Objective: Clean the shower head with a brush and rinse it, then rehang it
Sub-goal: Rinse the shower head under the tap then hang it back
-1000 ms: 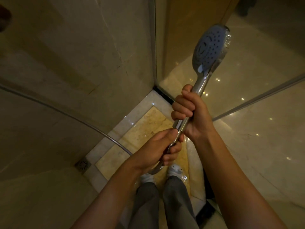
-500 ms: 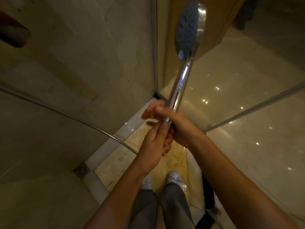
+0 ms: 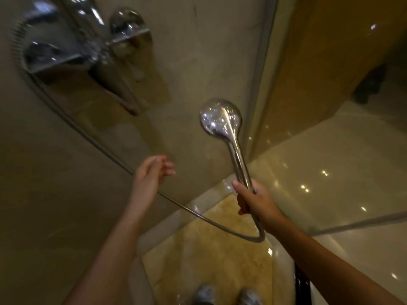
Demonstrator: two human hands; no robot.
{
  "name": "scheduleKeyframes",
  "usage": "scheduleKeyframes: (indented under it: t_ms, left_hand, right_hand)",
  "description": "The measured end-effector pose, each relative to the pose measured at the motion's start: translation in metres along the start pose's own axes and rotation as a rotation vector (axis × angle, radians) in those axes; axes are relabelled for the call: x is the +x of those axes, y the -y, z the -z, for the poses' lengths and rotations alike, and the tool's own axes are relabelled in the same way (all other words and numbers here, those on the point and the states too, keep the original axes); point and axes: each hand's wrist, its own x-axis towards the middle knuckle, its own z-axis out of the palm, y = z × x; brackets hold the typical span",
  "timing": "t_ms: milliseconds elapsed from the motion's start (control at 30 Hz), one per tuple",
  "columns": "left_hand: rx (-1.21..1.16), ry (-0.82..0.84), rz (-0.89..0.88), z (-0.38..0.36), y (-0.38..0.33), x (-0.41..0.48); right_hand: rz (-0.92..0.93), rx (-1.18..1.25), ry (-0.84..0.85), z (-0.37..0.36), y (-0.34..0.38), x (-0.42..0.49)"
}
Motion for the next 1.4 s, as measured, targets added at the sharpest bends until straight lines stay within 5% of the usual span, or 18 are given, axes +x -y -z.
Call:
scheduleKeyframes:
  t_ms: [133,267,467,700,1400]
  left_hand:
    - [-0.196,-0.164,-0.051,0.023,-0.055,0.023]
    - [-0.250,-0.271,-0.141,0.039,-0.091,0.039]
    - [-0.211,-0.080,-0.292,0.027,-0.102,0.062]
    - [-0.228,-0.206,-0.286,0.012,-0.097,0.069]
    - [-0.215,-0.105,-0.208,0.018,-0.105,0.057]
  right_hand:
    - [0.005,-0.063,0.102,-0.004,-0.001,0.014]
    - [0.018,-0.225,-0.044,-0.003,-0.006,0.031]
    - [0.090,-0.356,-0.117,0.011,-0.004,0.045]
    - [0.121,-0.398,-0.170,0.019,-0.006,0.062]
    - [0.018,-0.571,-0.179,0.031,-0.010,0.090]
